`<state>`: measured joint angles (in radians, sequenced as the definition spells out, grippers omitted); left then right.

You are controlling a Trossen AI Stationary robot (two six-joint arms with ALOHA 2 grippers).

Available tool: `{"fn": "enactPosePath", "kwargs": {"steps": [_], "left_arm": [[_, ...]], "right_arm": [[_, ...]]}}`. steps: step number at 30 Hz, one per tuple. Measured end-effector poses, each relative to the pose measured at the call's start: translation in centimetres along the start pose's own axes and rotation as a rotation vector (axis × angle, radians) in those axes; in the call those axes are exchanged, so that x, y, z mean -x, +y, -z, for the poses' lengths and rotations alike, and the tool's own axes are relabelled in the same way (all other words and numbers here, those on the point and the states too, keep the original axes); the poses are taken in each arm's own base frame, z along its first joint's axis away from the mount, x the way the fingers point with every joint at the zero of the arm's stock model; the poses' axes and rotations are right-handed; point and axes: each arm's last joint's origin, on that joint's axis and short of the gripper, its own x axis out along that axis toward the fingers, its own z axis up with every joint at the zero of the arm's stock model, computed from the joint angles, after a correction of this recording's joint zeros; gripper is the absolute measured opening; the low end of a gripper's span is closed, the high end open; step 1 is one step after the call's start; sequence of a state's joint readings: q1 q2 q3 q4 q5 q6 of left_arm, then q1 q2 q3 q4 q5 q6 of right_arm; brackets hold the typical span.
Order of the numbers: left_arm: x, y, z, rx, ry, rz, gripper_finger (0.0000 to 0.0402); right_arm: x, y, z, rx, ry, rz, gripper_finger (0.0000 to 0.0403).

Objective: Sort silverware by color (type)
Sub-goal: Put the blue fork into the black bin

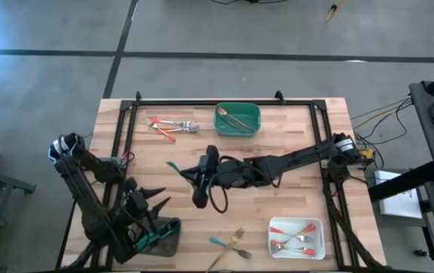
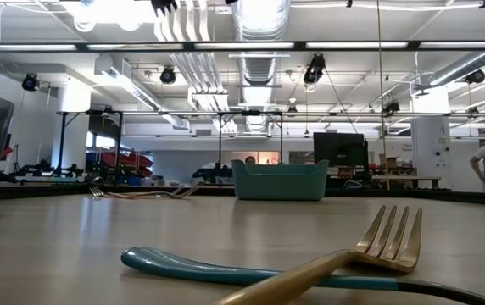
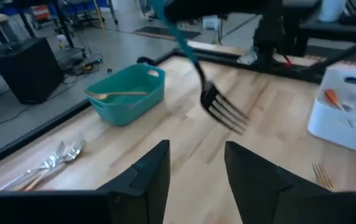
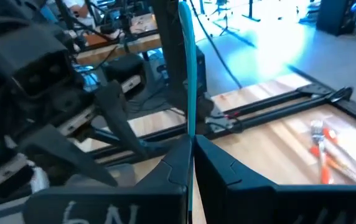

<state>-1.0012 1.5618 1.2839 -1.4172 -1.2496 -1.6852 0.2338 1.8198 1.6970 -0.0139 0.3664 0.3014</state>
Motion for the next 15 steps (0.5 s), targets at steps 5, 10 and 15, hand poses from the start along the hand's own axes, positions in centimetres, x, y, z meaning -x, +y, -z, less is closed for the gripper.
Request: {"fn": "enactPosePath", "kwargs": {"steps": [5, 10, 15], "left_arm": [[-0.8, 1.0, -1.1, -0.016, -0.037, -0.037, 0.0137], [-1.6, 2.3, -2.1, -0.052, -0.04, -0.097, 0.0159], [-2.1, 4.2, -3.1, -0.023, 0.022, -0.139, 0.0178]], "right_arm": [[-0.3, -0.8, -0.3, 0.04, -0.007, 0.011, 0.0008], [-0.4, -2.0, -1.1, 0.075, -0.025, 0.035, 0.0008], [0.4, -3.8, -3.2, 0.068, -0.069, 0.049, 0.0008]]}}
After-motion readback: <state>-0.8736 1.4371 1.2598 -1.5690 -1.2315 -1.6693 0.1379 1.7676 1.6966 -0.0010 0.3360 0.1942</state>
